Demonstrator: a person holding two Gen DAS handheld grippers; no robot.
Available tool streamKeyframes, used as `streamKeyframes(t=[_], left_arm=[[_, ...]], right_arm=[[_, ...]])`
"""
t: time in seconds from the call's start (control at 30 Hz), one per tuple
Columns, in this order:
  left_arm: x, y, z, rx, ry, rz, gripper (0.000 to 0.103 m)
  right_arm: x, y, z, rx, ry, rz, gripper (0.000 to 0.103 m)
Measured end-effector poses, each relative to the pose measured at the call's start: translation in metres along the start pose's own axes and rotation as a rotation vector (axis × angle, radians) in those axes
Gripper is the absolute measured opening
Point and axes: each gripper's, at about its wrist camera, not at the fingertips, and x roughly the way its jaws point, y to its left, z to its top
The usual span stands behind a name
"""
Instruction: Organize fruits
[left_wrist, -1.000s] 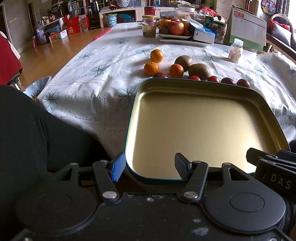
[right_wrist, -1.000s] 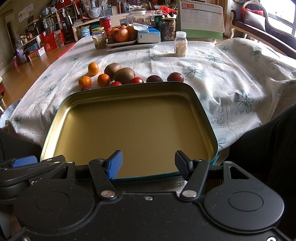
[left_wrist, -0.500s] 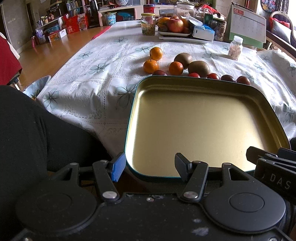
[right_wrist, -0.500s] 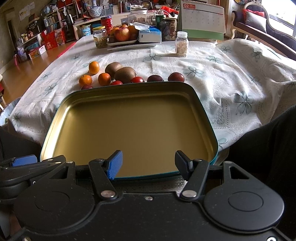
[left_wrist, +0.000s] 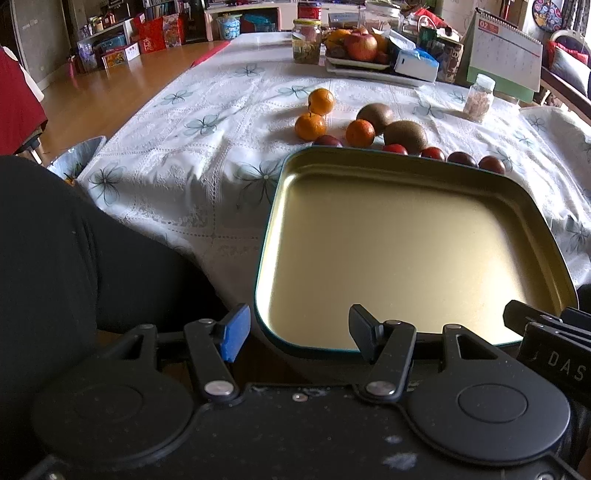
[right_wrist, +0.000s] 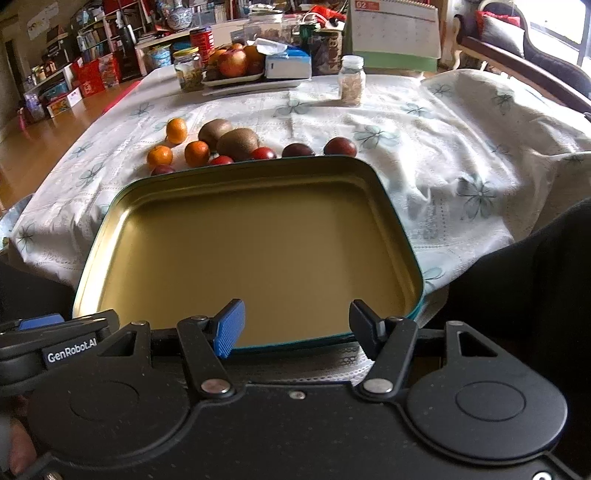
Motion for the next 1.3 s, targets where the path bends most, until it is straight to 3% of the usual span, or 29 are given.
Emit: streamKeyframes(t=[0.2,0.5,0.63,0.93,1.1,1.3], left_arm=[[-0.013,0.002,0.001,-0.012,-0.072,-0.004,0.062],[-0.009,-0.004,0.01,0.051,-0.012,-0.027,0.062],[-0.007,-0.003,0.025,0.056,-0.016,-0.036,0.062],[0.006,0.0,0.081,0.085,-0.062,0.004,0.061],[0.029,-0.001,0.122,0.106,-0.049,0.009,0.061],[0.063,-0.008,0.167,0.143,-0.025,0.025,0.061]], right_arm=[[-0.008,-0.001,0.002,-0.013,-0.039,0.004,0.066],[-0.004,0.005,0.015,-0.114,0.022,-0.006,0.065],[0.0,0.002,0.027,-0.124,0.01,-0.015,0.065],[0.026,-0.009,0.076,-0.112,0.066,0.029,0.064],[0.046,-0.021,0.111,-0.072,0.106,0.04,0.064],[0.076,-0.036,0.154,-0.003,0.084,-0.011,0.064]])
